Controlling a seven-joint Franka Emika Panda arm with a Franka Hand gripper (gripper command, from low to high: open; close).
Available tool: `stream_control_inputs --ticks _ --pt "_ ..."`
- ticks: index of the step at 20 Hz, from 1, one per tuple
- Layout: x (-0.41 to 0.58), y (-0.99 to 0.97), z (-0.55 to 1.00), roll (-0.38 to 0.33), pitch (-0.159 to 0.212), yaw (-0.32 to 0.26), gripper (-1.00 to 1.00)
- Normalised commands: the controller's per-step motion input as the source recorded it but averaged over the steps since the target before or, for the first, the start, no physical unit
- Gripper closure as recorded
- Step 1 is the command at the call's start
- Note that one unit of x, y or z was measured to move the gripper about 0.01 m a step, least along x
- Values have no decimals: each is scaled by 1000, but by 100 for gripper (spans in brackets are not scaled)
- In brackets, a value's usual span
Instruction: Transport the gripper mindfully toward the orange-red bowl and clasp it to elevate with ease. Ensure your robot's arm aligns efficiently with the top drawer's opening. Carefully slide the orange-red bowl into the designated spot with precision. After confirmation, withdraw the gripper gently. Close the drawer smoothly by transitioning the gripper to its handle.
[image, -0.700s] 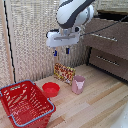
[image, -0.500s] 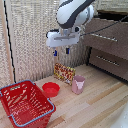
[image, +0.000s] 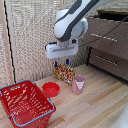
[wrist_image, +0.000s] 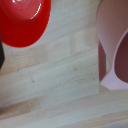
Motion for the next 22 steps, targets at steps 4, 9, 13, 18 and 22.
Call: stream_control_inputs --ticks 4,9,13,18,22 --pt "0 91 -554 -97 6 -9 -100" --pt "0 183 -565 -116 -2 -9 -100" --pt "-11 227 -553 -123 -14 -7 -100" --pt "-9 233 -490 -112 -35 -6 -100" --pt "0 257 -235 -95 -28 -3 100"
